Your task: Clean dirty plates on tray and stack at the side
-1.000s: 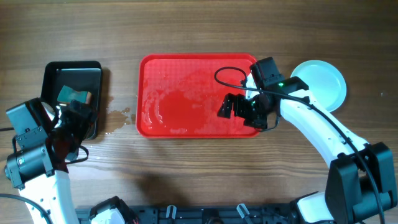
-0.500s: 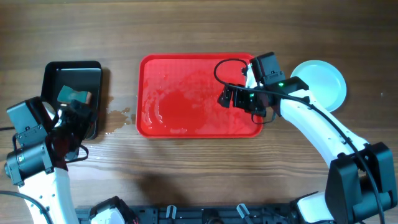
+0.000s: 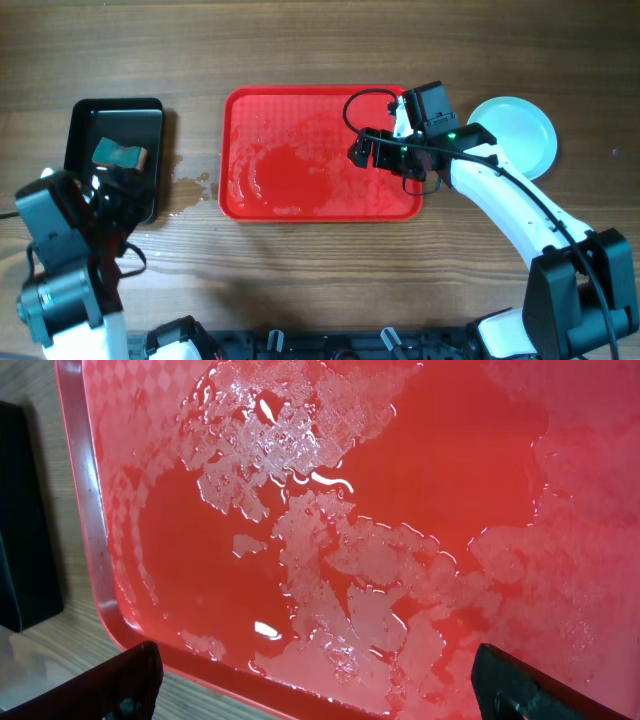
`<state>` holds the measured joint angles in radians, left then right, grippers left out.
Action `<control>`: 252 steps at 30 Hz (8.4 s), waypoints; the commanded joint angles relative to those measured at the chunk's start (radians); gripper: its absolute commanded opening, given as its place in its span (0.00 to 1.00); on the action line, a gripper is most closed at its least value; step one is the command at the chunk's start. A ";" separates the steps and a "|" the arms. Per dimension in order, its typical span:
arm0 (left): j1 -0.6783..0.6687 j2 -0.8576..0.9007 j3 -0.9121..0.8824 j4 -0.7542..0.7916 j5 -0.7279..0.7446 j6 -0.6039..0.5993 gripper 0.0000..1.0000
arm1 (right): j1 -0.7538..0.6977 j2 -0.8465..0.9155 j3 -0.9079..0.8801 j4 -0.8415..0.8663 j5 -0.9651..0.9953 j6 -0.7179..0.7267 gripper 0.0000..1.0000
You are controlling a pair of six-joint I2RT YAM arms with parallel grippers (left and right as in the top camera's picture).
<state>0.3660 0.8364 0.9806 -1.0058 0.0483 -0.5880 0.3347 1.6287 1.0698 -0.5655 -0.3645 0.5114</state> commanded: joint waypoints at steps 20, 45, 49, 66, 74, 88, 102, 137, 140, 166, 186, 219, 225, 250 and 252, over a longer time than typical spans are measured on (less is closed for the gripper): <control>-0.297 -0.499 -0.551 0.622 0.028 0.035 1.00 | -0.002 0.002 -0.004 0.005 0.014 -0.011 1.00; -0.322 -0.834 -0.975 0.943 0.006 0.223 1.00 | -0.002 0.002 -0.004 0.005 0.014 -0.011 1.00; -0.322 -0.834 -0.975 0.933 0.006 0.245 1.00 | -0.002 0.002 -0.004 0.005 0.014 -0.011 1.00; -0.322 -0.834 -0.975 0.930 -0.020 0.254 1.00 | -0.002 0.002 -0.004 0.005 0.014 -0.011 1.00; -0.326 -0.834 -0.975 0.930 -0.012 0.473 1.00 | -0.002 0.002 -0.004 0.005 0.014 -0.011 1.00; -0.326 -0.834 -0.975 0.930 -0.012 0.472 1.00 | -0.002 0.002 -0.004 0.005 0.014 -0.011 1.00; -0.326 -0.834 -0.975 0.931 -0.012 0.472 1.00 | -0.002 0.002 -0.004 0.005 0.014 -0.011 1.00; -0.326 -0.834 -0.975 0.930 -0.012 0.472 1.00 | -0.009 -0.787 -0.524 0.467 0.560 -0.040 1.00; -0.326 -0.834 -0.975 0.931 -0.012 0.472 1.00 | -0.034 -0.904 -0.656 0.588 0.559 -0.037 1.00; -0.326 -0.834 -0.975 0.930 -0.012 0.472 1.00 | -0.246 -1.518 -1.065 0.661 0.552 0.114 1.00; -0.326 -0.834 -0.975 0.930 -0.012 0.472 1.00 | -0.315 -1.617 -1.065 0.583 0.521 -0.333 1.00; -0.326 -0.834 -0.975 0.930 -0.012 0.472 1.00 | -0.317 -1.626 -1.065 0.584 0.502 -0.589 1.00; -0.326 -0.834 -0.975 0.930 -0.012 0.472 1.00 | -0.316 -1.625 -1.065 0.584 0.502 -0.590 1.00; -0.326 -0.834 -0.975 0.930 -0.012 0.472 1.00 | -0.316 -1.625 -1.065 0.584 0.502 -0.590 1.00; -0.326 -0.834 -0.975 0.931 -0.012 0.472 1.00 | -0.316 -1.625 -1.065 0.584 0.502 -0.590 1.00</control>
<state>0.0456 0.0135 0.0139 -0.0742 0.0498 -0.1349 0.0250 0.0193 0.0067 0.0151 0.1574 -0.0589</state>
